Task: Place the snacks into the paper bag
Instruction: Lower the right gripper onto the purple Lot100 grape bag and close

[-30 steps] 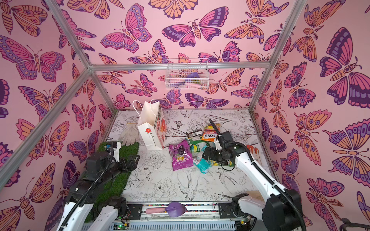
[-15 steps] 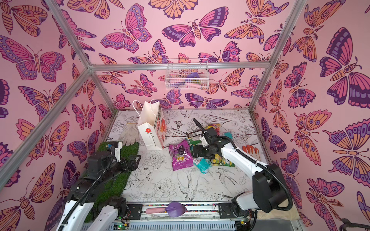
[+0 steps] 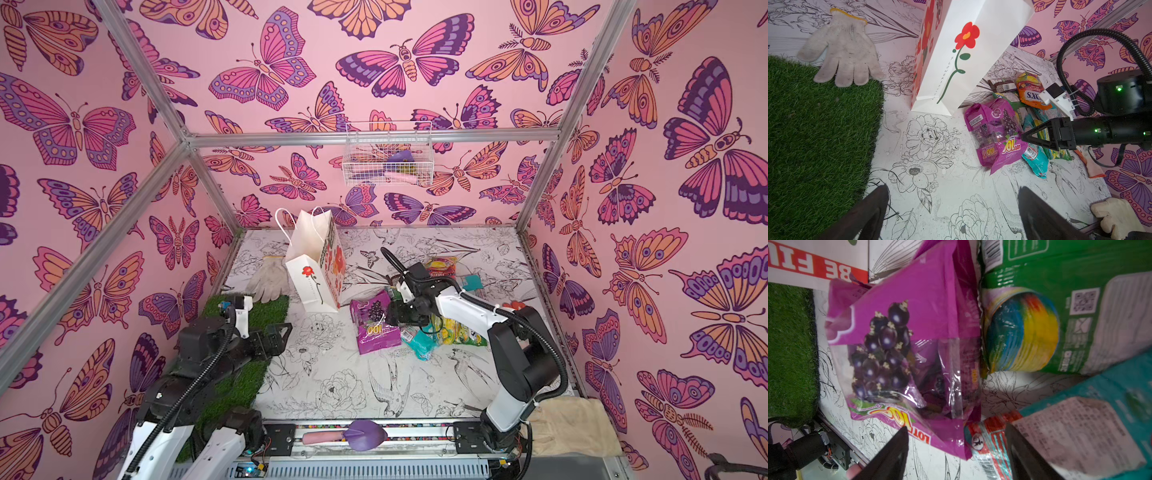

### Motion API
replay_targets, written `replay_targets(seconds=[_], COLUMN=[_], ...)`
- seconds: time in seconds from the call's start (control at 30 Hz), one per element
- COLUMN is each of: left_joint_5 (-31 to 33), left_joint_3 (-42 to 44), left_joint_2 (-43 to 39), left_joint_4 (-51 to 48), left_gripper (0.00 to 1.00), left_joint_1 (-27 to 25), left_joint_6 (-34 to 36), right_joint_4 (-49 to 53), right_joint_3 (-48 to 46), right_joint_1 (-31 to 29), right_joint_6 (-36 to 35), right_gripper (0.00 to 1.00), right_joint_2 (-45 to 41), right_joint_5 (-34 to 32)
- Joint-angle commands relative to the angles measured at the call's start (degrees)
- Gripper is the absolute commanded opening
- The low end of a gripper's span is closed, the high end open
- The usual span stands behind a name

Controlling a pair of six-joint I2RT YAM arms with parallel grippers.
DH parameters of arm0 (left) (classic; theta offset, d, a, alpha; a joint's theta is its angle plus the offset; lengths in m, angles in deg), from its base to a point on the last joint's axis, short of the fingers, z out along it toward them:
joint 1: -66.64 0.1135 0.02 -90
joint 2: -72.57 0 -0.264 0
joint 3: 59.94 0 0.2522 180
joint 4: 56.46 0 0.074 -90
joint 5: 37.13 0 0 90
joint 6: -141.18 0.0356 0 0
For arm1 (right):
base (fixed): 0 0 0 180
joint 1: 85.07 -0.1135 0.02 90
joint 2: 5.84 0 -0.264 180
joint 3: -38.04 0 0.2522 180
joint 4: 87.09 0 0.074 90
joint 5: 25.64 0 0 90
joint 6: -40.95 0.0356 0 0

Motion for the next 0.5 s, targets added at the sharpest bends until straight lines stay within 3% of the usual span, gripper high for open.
replay_targets(seconds=[0.0, 0.27, 0.47], left_joint_5=[-0.43, 0.13, 0.33], left_joint_3=[0.7, 0.89, 0.76], left_joint_2=[-0.62, -1.02, -0.62], left_joint_4=[0.88, 0.87, 0.82], left_gripper=[0.98, 0.98, 0.98], left_joint_1=[-0.37, -0.62, -0.62], left_joint_6=[0.07, -0.08, -0.05], right_joint_4=[-3.42, -7.3, -8.95], right_joint_3=[-0.18, -1.52, -2.46], right_joint_1=[-0.72, -1.07, -2.37], right_joint_6=[-0.11, 0.28, 0.56], right_gripper=[0.7, 0.67, 0.53], right_joint_2=[0.47, 3.0, 4.36], right_joint_5=[1.81, 2.87, 2.65])
